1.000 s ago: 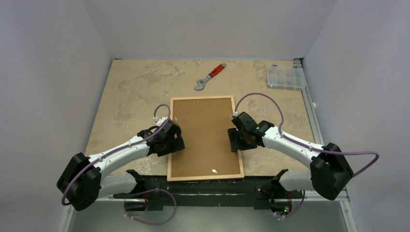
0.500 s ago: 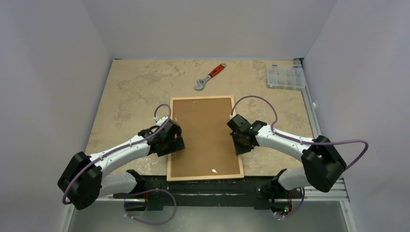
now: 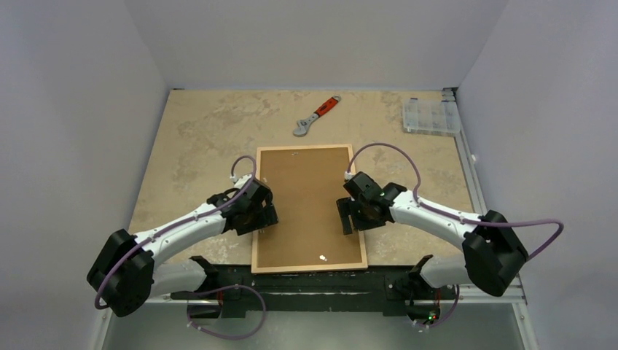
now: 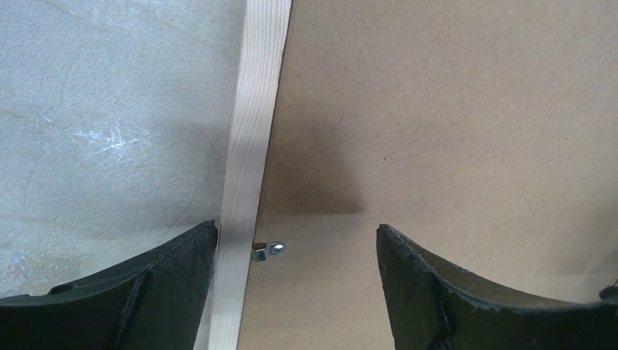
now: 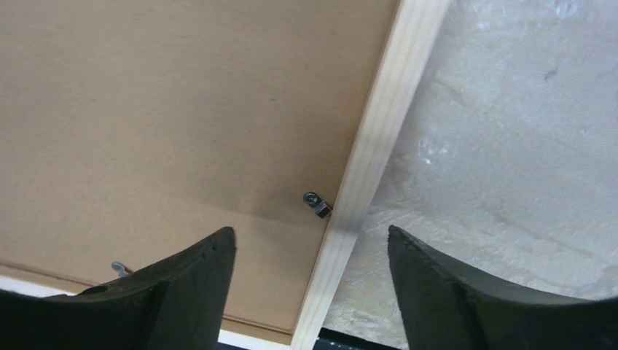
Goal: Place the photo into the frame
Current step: Install the photo frame at the center of the board.
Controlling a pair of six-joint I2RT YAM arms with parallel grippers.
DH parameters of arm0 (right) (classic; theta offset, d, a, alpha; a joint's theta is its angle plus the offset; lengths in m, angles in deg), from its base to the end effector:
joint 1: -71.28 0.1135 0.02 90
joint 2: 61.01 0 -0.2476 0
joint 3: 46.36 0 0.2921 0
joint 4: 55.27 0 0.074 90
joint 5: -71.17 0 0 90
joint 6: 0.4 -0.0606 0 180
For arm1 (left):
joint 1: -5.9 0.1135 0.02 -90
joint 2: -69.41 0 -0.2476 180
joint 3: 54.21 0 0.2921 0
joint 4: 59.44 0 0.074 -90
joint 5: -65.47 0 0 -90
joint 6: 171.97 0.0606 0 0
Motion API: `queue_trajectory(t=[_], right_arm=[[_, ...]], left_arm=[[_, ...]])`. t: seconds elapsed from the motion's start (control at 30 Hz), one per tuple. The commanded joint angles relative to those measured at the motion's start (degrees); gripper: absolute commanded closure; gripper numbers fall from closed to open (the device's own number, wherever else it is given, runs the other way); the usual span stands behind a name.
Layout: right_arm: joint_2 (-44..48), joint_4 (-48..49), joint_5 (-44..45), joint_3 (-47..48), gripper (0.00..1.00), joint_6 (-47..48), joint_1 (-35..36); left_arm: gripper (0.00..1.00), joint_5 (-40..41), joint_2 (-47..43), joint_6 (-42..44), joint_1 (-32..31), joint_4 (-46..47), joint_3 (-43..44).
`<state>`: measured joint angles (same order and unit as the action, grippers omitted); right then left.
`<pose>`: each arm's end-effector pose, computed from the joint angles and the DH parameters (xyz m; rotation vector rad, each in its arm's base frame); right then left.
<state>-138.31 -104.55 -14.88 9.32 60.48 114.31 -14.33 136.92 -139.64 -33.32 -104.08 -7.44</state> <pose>0.2083 0.1888 0.1204 -0.3258 2.8063 0.2011 0.2037 -0.1524 0.1173 -0.4869 2.6682 -0.2823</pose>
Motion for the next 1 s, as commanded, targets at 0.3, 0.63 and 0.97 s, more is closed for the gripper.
queue_trajectory(t=[0.3, 0.63, 0.97], right_arm=[[-2.32, 4.77, -4.58, 3.76, 0.02, 1.03, -3.57], [-5.87, 7.46, -16.89, 8.82, 0.03, 5.71, -21.02], [-11.3, 8.65, -16.37, 9.52, 0.03, 6.43, -24.94]], left_arm=[[0.23, -3.21, 2.48, 1.95, 3.71, 3.85, 1.26], [0.28, -6.97, 9.32, 2.75, 2.61, 7.41, 4.3], [0.29, -9.55, 18.46, 4.23, -2.51, 7.67, 12.24]])
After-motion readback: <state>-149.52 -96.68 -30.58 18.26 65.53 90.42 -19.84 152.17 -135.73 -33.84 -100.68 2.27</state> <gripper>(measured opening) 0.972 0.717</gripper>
